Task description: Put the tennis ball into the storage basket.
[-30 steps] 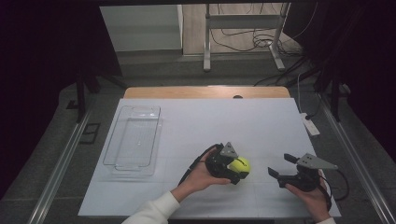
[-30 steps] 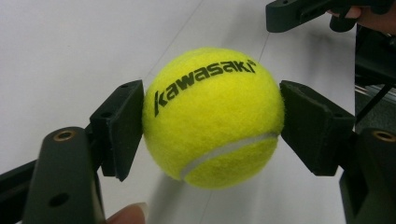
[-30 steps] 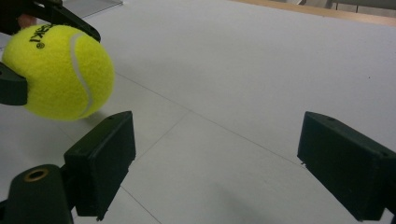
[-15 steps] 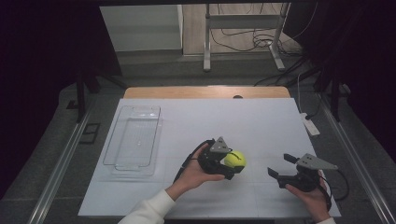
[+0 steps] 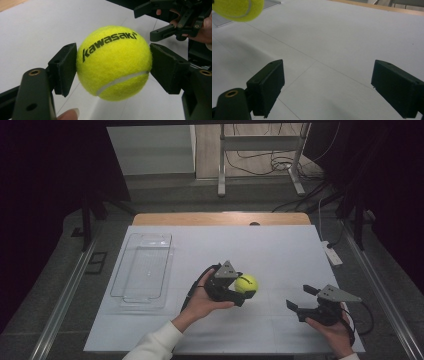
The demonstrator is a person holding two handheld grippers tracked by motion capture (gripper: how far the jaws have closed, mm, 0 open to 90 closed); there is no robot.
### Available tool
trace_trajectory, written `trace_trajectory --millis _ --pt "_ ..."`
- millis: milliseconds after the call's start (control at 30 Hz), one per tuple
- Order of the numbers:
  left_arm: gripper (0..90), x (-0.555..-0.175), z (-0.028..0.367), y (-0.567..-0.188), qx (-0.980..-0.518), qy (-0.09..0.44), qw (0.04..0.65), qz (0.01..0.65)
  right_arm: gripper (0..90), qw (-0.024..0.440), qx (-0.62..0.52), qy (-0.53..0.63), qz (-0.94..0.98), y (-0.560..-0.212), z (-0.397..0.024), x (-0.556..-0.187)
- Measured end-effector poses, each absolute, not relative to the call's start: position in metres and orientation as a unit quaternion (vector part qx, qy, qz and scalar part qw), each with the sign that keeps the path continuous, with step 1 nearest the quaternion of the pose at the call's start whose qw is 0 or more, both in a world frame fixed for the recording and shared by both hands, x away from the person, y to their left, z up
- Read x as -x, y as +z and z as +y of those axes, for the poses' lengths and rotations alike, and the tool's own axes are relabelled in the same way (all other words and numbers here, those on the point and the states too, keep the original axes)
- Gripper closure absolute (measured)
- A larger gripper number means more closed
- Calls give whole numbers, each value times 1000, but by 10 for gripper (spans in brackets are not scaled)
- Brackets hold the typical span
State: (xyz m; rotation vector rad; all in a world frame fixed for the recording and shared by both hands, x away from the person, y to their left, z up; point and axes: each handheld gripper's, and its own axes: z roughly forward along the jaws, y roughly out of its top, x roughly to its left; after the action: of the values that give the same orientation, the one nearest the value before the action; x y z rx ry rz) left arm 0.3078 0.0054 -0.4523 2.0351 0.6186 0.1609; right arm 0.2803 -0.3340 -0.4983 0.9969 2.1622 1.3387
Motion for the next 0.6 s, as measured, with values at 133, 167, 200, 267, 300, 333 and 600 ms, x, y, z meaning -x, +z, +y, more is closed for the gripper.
trace_trajectory --millis 133,167,200,267,300,333,600 --pt "271 -309 8 -450 -831 68 488 257 119 203 -357 480 775 -498 -334 -280" --pt "271 -309 10 -449 -830 69 489 259 119 203 -357 479 776 -498 -334 -280" --pt "271 -309 10 -449 -830 69 489 259 119 203 -356 479 776 -499 -334 -280" --pt "271 -310 13 -447 -827 71 493 260 119 203 -356 479 776 -498 -334 -280" --pt "271 -310 13 -447 -827 71 493 260 119 204 -356 479 776 -499 -334 -280" --pt "271 -310 14 -446 -826 71 494 262 119 204 -356 479 776 -499 -334 -280" --pt "271 -313 25 -439 -816 80 504 272 120 204 -356 478 776 -498 -334 -280"
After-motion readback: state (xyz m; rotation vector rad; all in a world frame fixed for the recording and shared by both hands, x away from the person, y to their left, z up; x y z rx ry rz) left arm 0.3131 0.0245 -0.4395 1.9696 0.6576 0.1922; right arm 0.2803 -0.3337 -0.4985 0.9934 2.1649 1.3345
